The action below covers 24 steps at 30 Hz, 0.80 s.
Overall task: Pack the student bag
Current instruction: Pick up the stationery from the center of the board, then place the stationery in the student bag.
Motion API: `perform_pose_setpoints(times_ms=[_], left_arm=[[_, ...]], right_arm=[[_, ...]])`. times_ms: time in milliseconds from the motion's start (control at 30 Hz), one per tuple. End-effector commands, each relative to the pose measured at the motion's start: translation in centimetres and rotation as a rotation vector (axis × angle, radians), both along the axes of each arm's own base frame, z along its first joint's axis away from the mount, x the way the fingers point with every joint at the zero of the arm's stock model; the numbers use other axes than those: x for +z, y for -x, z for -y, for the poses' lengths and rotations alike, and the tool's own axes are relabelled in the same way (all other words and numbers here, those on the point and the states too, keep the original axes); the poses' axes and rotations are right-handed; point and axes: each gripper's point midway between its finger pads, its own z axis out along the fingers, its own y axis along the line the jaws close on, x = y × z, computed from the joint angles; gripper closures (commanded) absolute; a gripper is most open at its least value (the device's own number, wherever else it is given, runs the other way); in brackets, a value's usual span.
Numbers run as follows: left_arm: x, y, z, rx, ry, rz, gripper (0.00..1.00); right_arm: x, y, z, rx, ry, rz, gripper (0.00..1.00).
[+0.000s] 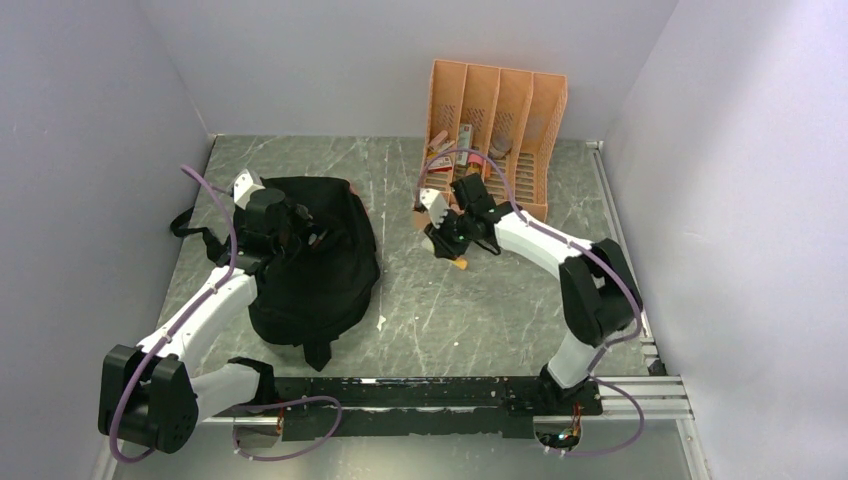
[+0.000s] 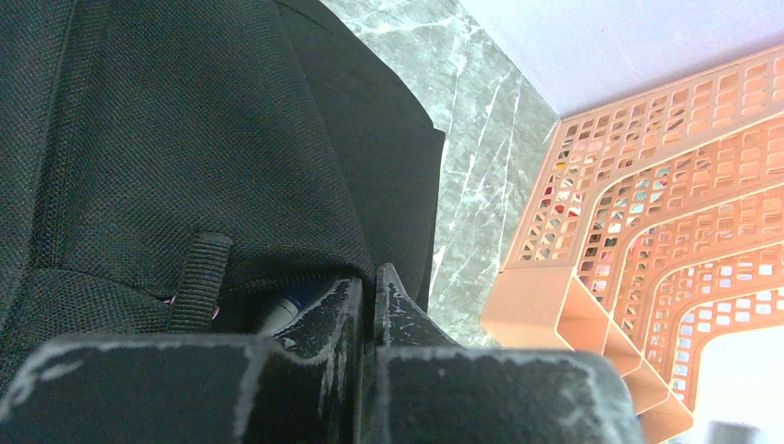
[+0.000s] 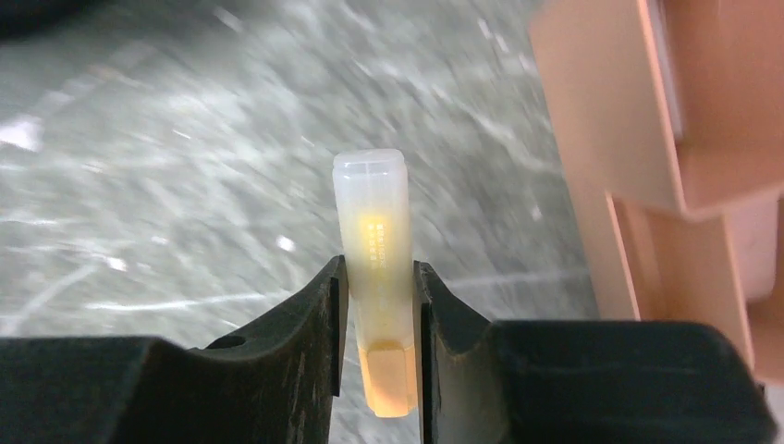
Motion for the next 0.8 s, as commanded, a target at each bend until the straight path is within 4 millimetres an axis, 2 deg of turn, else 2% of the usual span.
perform_pose_setpoints(times_ms=[0, 267, 367, 567, 767], left_arm=[[3.1, -0.5, 1.3, -0.04, 0.02, 0.083, 0.95], [3.7, -0.2, 1.6, -0.052, 0.023, 0.101, 0.95], [3.9, -0.1, 1.8, -0.06, 0.027, 0.11, 0.95], [4.4, 0.2, 2.2, -0.071, 0.03, 0.124, 0.95], [4.6, 0.3, 2.2, -0.072, 0.027, 0.132, 0.95]], right_arm=[[6.0, 1.4, -6.7, 0.138, -0.29, 0.121, 0.99], [11.9, 2.6, -15.0, 0.316, -0.535, 0.355, 1.0], [13.6, 2.9, -17.7, 0.387, -0.627, 0.447, 1.0], [16.0, 4.0, -21.2, 0.525, -0.866, 0.591, 1.0], [16.1, 5.0, -23.6, 0.69, -0.944, 0.72, 1.0]])
